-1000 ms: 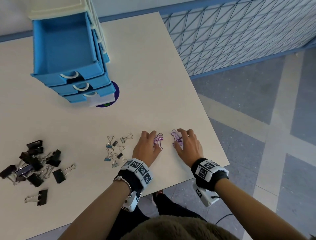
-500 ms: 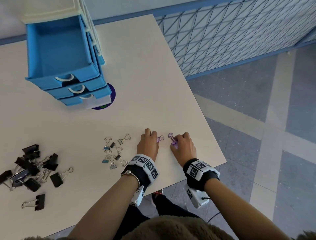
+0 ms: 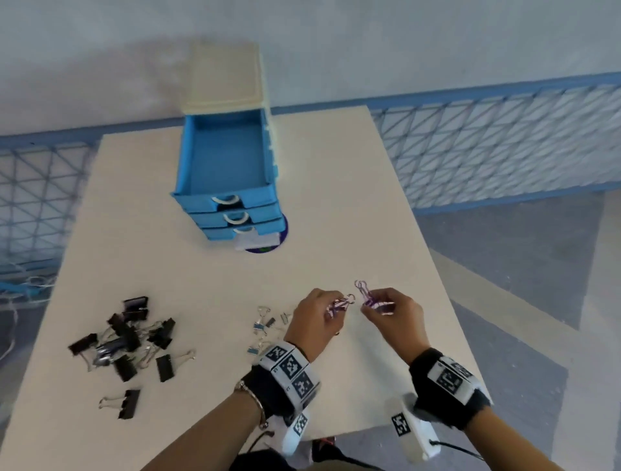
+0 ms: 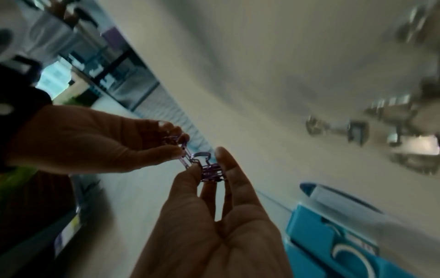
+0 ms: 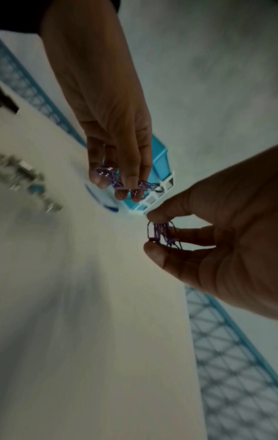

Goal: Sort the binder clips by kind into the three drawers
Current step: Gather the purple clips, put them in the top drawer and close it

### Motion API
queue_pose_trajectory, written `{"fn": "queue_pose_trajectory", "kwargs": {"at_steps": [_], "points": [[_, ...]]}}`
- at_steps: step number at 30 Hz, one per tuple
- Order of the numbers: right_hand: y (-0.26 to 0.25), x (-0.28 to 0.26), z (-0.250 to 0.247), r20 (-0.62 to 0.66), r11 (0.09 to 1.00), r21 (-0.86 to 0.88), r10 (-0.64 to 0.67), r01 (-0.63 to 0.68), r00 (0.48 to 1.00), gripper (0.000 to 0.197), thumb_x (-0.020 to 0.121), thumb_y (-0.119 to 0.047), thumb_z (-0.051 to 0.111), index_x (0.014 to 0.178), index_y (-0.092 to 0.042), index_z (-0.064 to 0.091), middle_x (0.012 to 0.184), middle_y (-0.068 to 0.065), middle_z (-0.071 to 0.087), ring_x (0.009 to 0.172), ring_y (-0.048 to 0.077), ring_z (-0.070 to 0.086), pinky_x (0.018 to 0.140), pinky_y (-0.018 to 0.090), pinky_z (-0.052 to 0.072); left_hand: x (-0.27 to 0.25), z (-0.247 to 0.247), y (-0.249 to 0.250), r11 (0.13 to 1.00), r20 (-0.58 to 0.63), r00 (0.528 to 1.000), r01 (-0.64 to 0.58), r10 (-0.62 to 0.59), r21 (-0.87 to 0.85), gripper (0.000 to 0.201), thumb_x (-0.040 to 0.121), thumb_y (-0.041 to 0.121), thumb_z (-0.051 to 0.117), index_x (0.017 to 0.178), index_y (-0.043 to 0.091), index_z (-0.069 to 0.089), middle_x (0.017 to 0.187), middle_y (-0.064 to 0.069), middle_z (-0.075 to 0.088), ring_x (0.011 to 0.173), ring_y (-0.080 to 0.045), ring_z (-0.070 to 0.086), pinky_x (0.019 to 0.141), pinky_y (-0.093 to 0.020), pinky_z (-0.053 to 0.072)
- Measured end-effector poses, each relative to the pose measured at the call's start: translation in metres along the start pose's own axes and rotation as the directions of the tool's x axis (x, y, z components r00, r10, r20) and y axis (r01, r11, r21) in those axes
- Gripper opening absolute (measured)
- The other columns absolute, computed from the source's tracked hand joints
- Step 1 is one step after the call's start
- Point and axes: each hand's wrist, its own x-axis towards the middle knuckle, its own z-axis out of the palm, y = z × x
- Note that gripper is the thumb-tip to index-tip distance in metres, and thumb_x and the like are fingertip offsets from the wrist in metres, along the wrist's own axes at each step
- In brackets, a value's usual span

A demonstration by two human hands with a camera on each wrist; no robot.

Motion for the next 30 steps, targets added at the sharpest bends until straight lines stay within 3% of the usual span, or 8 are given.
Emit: {"fn": "queue_pose_trajectory", "kwargs": {"at_steps": [4,7,10,11,15,19,24,30], "points": [[-0.08,0.024,0.001,-0.021,0.97,0.123,-0.207,0.208,0.978,0.02,0.073,-0.007,0.073,0.091,-0.011,0.067,0.082,0.005,0.068,0.058,-0.006,0.058,0.054,0.0,0.045,0.005,-0.059,0.018,0.993,-0.241,0.969,-0.078,0.054,-0.089,0.027,0.081,0.006,0.064,0.108,0.01,0.064,0.102,-0.012,0.064,0.068,-0.016,0.058,0.075,-0.031,0.054],[-0.147,0.045,0.013,-0.021,0.914,0.168,-0.371,0.369,0.929,0.021,0.073,-0.008,0.073,0.093,-0.013,0.067,0.081,0.002,0.067,0.058,-0.008,0.057,0.055,0.003,0.047,0.01,-0.104,0.028,0.985,-0.38,0.922,-0.133,0.082,-0.109,0.026,0.082,0.009,0.064,0.107,0.01,0.065,0.097,-0.006,0.062,0.068,-0.018,0.06,0.074,-0.04,0.056],[-0.209,0.069,0.039,0.052,0.851,0.071,-0.524,0.521,0.85,0.02,0.072,-0.006,0.07,0.092,-0.01,0.067,0.084,0.008,0.069,0.06,0.004,0.059,0.065,0.019,0.052,0.016,-0.142,0.029,0.983,-0.475,0.876,-0.15,0.081,-0.109,0.033,0.077,0.021,0.059,0.107,0.008,0.065,0.101,-0.012,0.064,0.068,-0.019,0.06,0.073,-0.039,0.057],[-0.226,0.079,0.049,0.077,0.834,0.022,-0.552,0.552,0.831,0.02,0.072,-0.006,0.068,0.092,-0.009,0.067,0.087,0.012,0.07,0.064,0.015,0.062,0.069,0.026,0.052,0.019,-0.152,0.028,0.983,-0.494,0.866,-0.145,0.073,-0.109,0.036,0.076,0.023,0.057,0.108,0.008,0.065,0.103,-0.014,0.065,0.069,-0.018,0.059,0.074,-0.039,0.057],[-0.268,0.119,0.084,0.163,0.817,-0.12,-0.544,0.564,0.823,0.029,0.076,-0.005,0.062,0.105,-0.005,0.062,0.101,0.018,0.069,0.089,0.033,0.063,0.078,0.026,0.044,0.033,-0.185,0.017,0.995,-0.544,0.838,-0.085,0.046,-0.048,0.028,0.08,0.014,0.062,0.108,0.01,0.065,0.103,-0.015,0.066,0.075,-0.025,0.062,0.081,-0.044,0.054],[-0.276,0.136,0.093,0.23,0.83,-0.137,-0.504,0.541,0.832,0.042,0.08,-0.007,0.06,0.121,-0.008,0.053,0.118,0.019,0.062,0.1,0.035,0.061,0.091,0.038,0.047,0.056,-0.209,0.007,0.999,-0.54,0.841,-0.035,0.018,-0.022,0.029,0.08,0.017,0.06,0.108,0.013,0.066,0.099,-0.016,0.066,0.081,-0.033,0.063,0.082,-0.047,0.053],[-0.25,0.126,0.076,0.138,0.836,-0.083,-0.529,0.542,0.837,0.027,0.083,-0.008,0.058,0.11,-0.011,0.062,0.115,0.012,0.066,0.102,0.028,0.06,0.091,0.038,0.048,0.092,-0.227,0.01,0.998,-0.495,0.868,-0.017,0.041,0.053,0.025,0.085,0.009,0.06,0.109,0.009,0.065,0.098,-0.018,0.069,0.081,-0.033,0.065,0.083,-0.043,0.053],[-0.196,0.102,0.061,0.037,0.836,-0.103,-0.538,0.539,0.842,0.022,0.081,-0.009,0.063,0.103,-0.012,0.065,0.104,0.011,0.066,0.092,0.022,0.059,0.08,0.03,0.046,0.124,-0.235,0.012,0.99,-0.477,0.879,0.054,0.015,0.132,0.038,0.095,0.022,0.047,0.129,0.005,0.047,0.135,-0.015,0.051,0.124,-0.027,0.047,0.104,-0.032,0.033]]}}
